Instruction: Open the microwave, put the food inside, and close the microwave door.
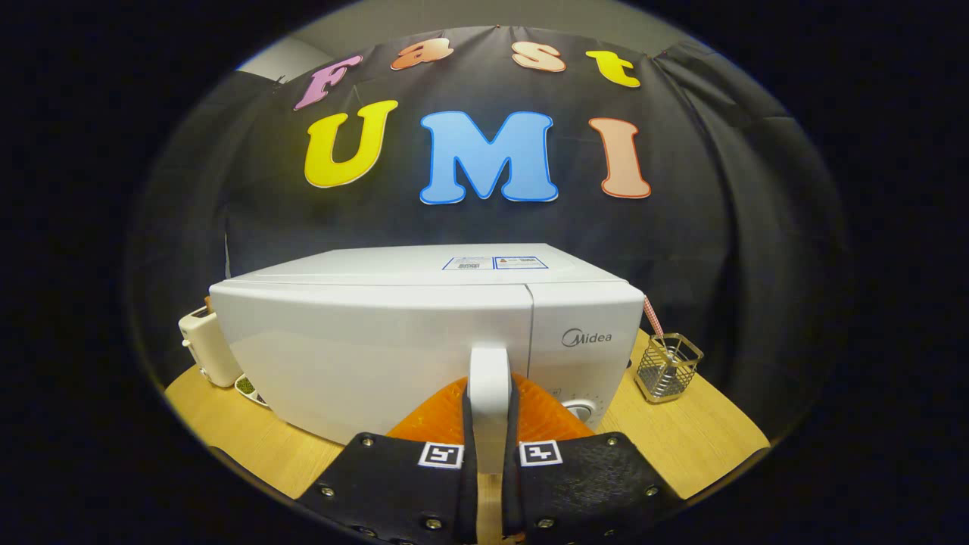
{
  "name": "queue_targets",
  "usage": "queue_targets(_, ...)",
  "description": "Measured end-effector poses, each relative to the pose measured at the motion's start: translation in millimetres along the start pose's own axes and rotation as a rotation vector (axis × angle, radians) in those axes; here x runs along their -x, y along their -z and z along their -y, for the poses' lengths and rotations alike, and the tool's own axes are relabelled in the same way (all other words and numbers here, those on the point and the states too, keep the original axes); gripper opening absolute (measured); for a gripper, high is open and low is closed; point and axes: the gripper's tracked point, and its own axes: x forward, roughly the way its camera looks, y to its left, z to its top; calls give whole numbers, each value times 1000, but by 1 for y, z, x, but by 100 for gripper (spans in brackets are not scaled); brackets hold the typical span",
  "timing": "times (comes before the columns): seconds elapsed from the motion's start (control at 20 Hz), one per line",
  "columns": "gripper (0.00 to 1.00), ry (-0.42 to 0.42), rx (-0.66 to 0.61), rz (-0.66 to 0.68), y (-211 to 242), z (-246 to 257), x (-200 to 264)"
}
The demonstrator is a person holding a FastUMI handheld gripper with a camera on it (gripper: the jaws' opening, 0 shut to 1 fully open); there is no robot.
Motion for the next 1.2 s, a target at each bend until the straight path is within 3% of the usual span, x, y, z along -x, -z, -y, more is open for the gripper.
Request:
queue_targets(0.85, 13, -30, -55, -29, 0, -3, 13)
queue_targets(1.2, 13, -63, 6, 4, 14, -14, 65)
